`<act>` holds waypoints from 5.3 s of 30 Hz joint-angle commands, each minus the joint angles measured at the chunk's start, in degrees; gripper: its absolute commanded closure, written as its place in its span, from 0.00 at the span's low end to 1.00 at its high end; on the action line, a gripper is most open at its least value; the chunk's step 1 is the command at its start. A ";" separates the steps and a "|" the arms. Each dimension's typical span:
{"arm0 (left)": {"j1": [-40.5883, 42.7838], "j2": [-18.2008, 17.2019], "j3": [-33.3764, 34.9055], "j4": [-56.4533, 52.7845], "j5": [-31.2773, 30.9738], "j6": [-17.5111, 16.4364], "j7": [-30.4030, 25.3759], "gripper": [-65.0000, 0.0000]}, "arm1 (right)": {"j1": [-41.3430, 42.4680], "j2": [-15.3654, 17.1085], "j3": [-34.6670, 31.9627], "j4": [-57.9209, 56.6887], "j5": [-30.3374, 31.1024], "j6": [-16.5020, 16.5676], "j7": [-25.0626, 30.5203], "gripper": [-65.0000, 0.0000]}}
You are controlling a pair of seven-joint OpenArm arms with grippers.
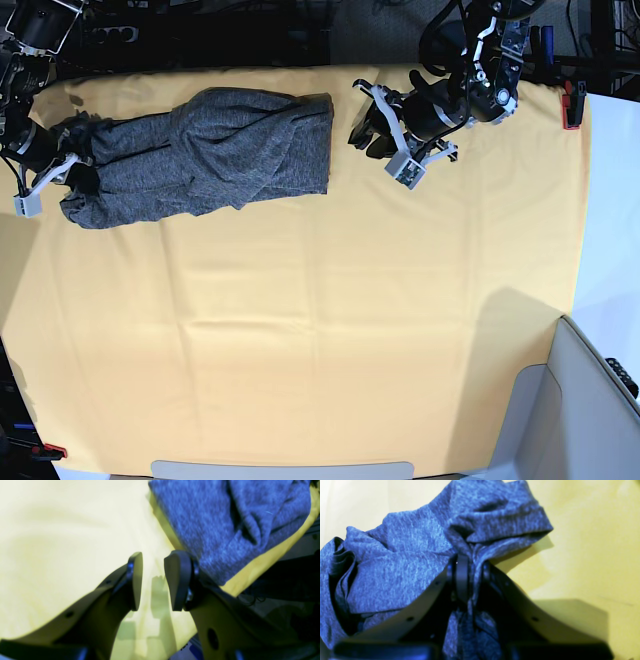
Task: Fold the T-shirt properly
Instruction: 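Grasp the bundle's end with the right gripper, then fold the bundle end over onto the shirt with the right gripper, then press and adjust the folded shirt with the right gripper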
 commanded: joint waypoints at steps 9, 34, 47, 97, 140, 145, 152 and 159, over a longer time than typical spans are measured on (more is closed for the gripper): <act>0.35 -1.77 -0.46 1.17 -0.58 -0.10 -1.10 0.71 | -3.47 -7.63 -0.83 23.59 -2.42 0.41 -8.02 0.98; 3.43 -4.67 -8.63 1.26 -0.85 -0.45 -1.10 0.71 | -3.82 -33.73 -25.89 42.40 -19.92 -2.89 -12.59 0.98; 3.43 -4.58 -8.63 1.26 -0.85 -0.45 -1.10 0.71 | -5.14 -33.73 -32.39 41.00 -28.45 -2.98 -12.24 0.97; 2.64 -4.49 -8.63 1.26 -0.85 -0.18 -1.10 0.71 | 8.14 -30.67 -33.18 40.56 -28.45 -6.49 -11.80 0.76; 0.18 -4.41 -8.28 -3.49 -0.76 -0.10 -1.10 0.71 | 4.36 -9.39 -58.50 46.01 -7.87 -17.57 -9.34 0.99; 0.35 -4.41 -8.46 -3.23 -0.85 -0.10 -1.10 0.71 | 4.01 -9.39 -48.31 45.21 -9.46 -19.59 -6.44 0.98; 1.76 -4.49 -8.28 -3.05 -0.85 -0.10 -0.66 0.70 | 1.90 -8.07 -32.04 39.06 -7.43 -30.49 -0.37 0.72; 1.85 -4.41 -8.54 -0.32 -3.13 -4.58 7.34 0.53 | -0.48 -8.25 -21.58 32.64 -3.92 -30.23 -3.28 0.41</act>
